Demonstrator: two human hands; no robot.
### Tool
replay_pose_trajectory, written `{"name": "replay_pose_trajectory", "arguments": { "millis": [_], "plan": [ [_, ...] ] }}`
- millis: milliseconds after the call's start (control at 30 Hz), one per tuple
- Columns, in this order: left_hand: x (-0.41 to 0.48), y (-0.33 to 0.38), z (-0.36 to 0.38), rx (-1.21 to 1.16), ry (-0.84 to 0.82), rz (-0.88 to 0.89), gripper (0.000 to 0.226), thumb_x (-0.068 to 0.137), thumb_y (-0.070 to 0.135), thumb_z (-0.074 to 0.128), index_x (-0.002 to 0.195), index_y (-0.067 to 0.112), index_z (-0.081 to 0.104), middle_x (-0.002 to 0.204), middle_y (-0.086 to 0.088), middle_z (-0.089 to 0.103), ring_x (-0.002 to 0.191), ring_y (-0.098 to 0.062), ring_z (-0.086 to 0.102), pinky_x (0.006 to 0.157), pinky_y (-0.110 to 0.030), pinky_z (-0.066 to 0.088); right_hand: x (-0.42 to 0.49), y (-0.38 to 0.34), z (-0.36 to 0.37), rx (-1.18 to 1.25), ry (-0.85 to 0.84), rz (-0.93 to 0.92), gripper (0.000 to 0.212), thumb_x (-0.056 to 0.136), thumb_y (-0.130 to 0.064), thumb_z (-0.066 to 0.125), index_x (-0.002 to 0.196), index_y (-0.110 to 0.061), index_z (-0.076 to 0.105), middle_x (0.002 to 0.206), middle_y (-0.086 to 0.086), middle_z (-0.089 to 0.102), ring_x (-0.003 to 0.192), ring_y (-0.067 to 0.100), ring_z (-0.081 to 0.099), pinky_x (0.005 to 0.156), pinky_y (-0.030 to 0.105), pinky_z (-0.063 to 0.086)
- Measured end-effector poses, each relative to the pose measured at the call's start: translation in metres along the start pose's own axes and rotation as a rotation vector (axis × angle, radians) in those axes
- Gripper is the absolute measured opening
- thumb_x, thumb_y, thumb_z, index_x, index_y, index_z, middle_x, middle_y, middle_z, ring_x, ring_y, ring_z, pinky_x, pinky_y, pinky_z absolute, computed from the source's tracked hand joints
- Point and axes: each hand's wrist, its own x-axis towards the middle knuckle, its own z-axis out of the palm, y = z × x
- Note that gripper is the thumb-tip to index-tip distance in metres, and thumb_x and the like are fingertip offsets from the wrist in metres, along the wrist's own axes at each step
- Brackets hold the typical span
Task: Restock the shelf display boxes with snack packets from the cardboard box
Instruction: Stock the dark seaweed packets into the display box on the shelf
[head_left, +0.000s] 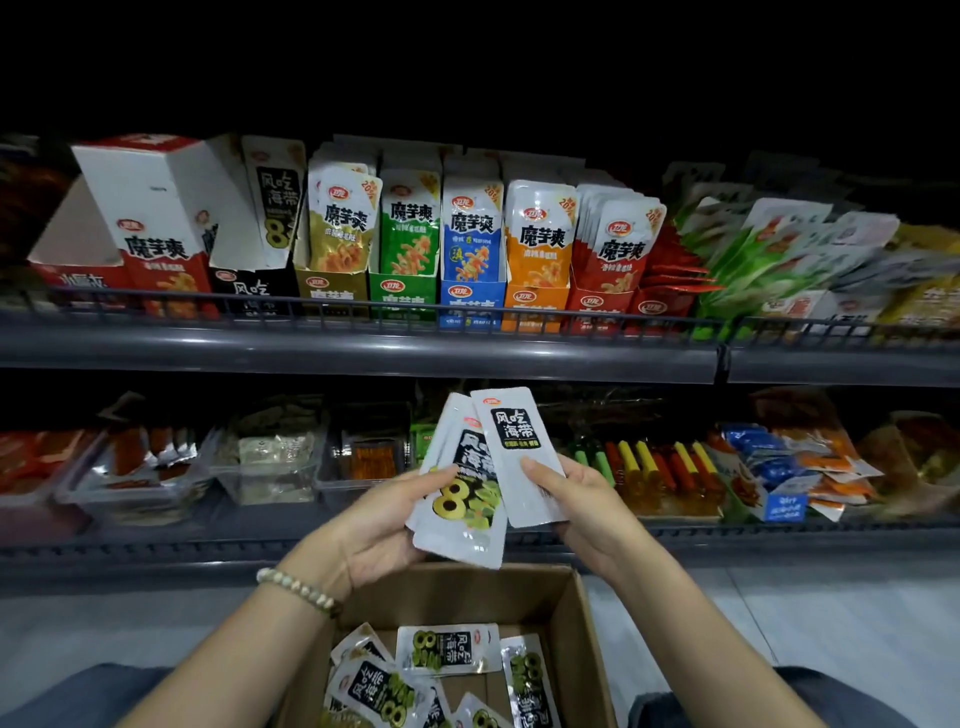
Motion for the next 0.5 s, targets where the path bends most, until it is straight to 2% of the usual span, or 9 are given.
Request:
{"name": "replay_pose_trajectory", "arguments": {
  "millis": [67,100,200,267,333,400,433,467,500],
  "plan": [
    [0.005,0.002,-0.004,-0.038,0.084,0.071,0.024,0.097,0.011,0.046,0.116,0.003,0.058,0.100,-0.021,0.071,0.081,-0.030,0.072,0.066,-0.046,0.060,0.000,0.000,0.003,0.013,0.045,-0.029,0.016,0.094,-0.010,0.055,0.103,-0.020,0.065,0.101,0.003,0.073,0.090,0.018,0.070,0.068,0.029,0.057],
    [0.007,0.002,-0.005,-0.039,0.103,0.088,0.023,0.098,0.013,0.045,0.115,0.005,0.058,0.100,-0.020,0.072,0.084,-0.030,0.072,0.067,-0.046,0.060,0.000,0.001,0.005,-0.001,0.054,-0.045,0.018,0.095,-0.010,0.053,0.103,-0.022,0.064,0.102,0.002,0.073,0.093,0.018,0.069,0.071,0.030,0.056],
    [0.010,-0.003,-0.003,-0.014,0.124,0.080,0.029,0.100,0.018,0.042,0.124,0.009,0.056,0.115,-0.019,0.067,0.102,-0.033,0.066,0.085,-0.049,0.054,0.000,0.006,0.014,-0.085,0.029,-0.067,0.023,0.099,-0.010,0.045,0.110,-0.023,0.061,0.107,0.000,0.071,0.097,0.017,0.066,0.079,0.031,0.055],
    [0.012,-0.009,0.000,0.019,0.132,0.079,0.029,0.101,0.019,0.041,0.126,0.014,0.054,0.116,-0.016,0.068,0.102,-0.030,0.065,0.089,-0.048,0.050,-0.001,0.011,0.021,-0.126,-0.007,-0.087,0.024,0.100,-0.019,0.043,0.117,-0.021,0.060,0.107,-0.002,0.071,0.099,0.015,0.066,0.085,0.030,0.053],
    [0.013,-0.012,0.003,0.030,0.146,0.089,0.027,0.101,0.020,0.041,0.125,0.015,0.054,0.108,-0.012,0.070,0.098,-0.028,0.066,0.085,-0.046,0.050,-0.004,0.013,0.026,-0.188,-0.090,-0.096,0.031,0.099,-0.037,0.041,0.123,-0.027,0.059,0.111,-0.014,0.067,0.105,0.008,0.061,0.096,0.029,0.045],
    [0.013,-0.013,0.005,-0.014,0.151,0.101,0.031,0.100,0.025,0.042,0.125,0.012,0.056,0.109,-0.014,0.070,0.099,-0.029,0.066,0.084,-0.045,0.051,-0.007,0.015,0.030,-0.294,-0.153,-0.128,0.036,0.099,-0.045,0.034,0.125,-0.035,0.056,0.111,-0.030,0.051,0.102,-0.008,0.049,0.094,0.014,0.036],
    [0.012,-0.013,0.005,-0.037,0.146,0.104,0.033,0.100,0.029,0.042,0.123,0.012,0.059,0.110,-0.015,0.070,0.101,-0.029,0.066,0.085,-0.045,0.052,-0.007,0.016,0.032,-0.354,-0.158,-0.163,0.034,0.100,-0.042,0.033,0.127,-0.036,0.054,0.113,-0.031,0.046,0.102,-0.013,0.045,0.089,0.006,0.035],
    [0.012,-0.012,0.006,-0.049,0.137,0.104,0.033,0.099,0.032,0.042,0.119,0.013,0.061,0.111,-0.016,0.070,0.102,-0.029,0.066,0.085,-0.044,0.052,-0.005,0.017,0.032,-0.461,-0.147,-0.240,0.032,0.101,-0.037,0.036,0.127,-0.035,0.055,0.118,-0.029,0.045,0.110,-0.012,0.043,0.090,0.005,0.035],
    [0.011,-0.012,0.007,-0.040,0.123,0.110,0.031,0.099,0.033,0.043,0.116,0.014,0.062,0.111,-0.015,0.070,0.102,-0.029,0.067,0.086,-0.044,0.052,-0.002,0.020,0.032,-0.581,-0.100,-0.343,0.029,0.101,-0.031,0.041,0.124,-0.036,0.056,0.124,-0.026,0.047,0.119,-0.005,0.043,0.098,0.012,0.036]
  ]
}}
